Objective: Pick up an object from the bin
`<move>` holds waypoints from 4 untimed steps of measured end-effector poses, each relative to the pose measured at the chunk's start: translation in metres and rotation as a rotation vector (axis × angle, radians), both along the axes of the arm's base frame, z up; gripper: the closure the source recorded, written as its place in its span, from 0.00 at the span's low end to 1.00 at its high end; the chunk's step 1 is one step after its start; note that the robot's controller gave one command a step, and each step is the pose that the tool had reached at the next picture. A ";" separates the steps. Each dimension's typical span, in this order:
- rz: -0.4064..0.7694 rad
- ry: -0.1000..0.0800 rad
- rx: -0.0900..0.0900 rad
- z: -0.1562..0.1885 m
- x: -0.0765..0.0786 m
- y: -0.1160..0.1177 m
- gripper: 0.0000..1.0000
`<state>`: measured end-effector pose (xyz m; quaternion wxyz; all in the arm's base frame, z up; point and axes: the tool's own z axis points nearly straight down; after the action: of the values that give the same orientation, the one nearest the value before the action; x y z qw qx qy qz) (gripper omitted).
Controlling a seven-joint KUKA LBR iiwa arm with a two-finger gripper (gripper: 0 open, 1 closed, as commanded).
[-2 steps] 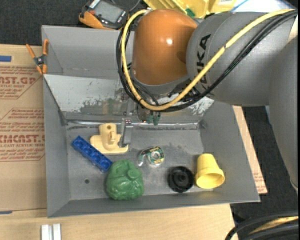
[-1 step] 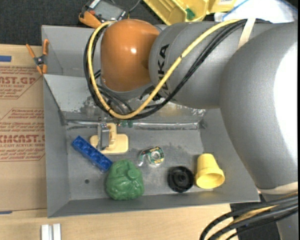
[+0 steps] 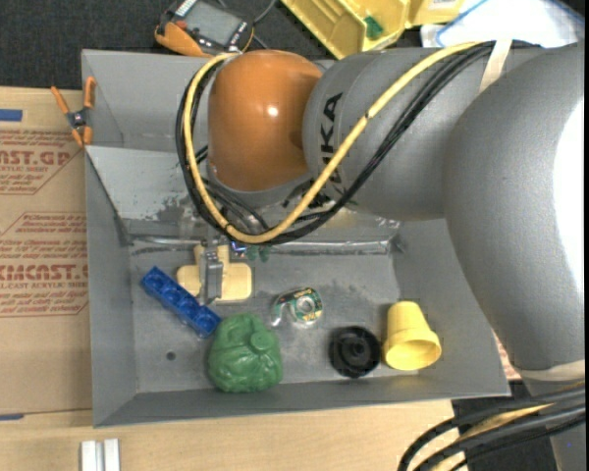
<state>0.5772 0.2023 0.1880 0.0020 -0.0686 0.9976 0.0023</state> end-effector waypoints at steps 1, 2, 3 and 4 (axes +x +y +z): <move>0.204 0.003 -0.001 -0.070 -0.018 -0.001 0.00; 0.141 -0.009 -0.002 -0.054 -0.010 -0.051 0.00; 0.207 -0.005 0.003 0.056 -0.008 -0.009 0.00; 0.173 -0.004 0.001 -0.044 0.008 -0.028 0.00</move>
Offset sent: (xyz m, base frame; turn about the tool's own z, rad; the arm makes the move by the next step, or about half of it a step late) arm -0.0107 -0.0499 -0.0549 -0.1446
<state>0.5855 0.1741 0.1443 0.0037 -0.1548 0.9879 0.0028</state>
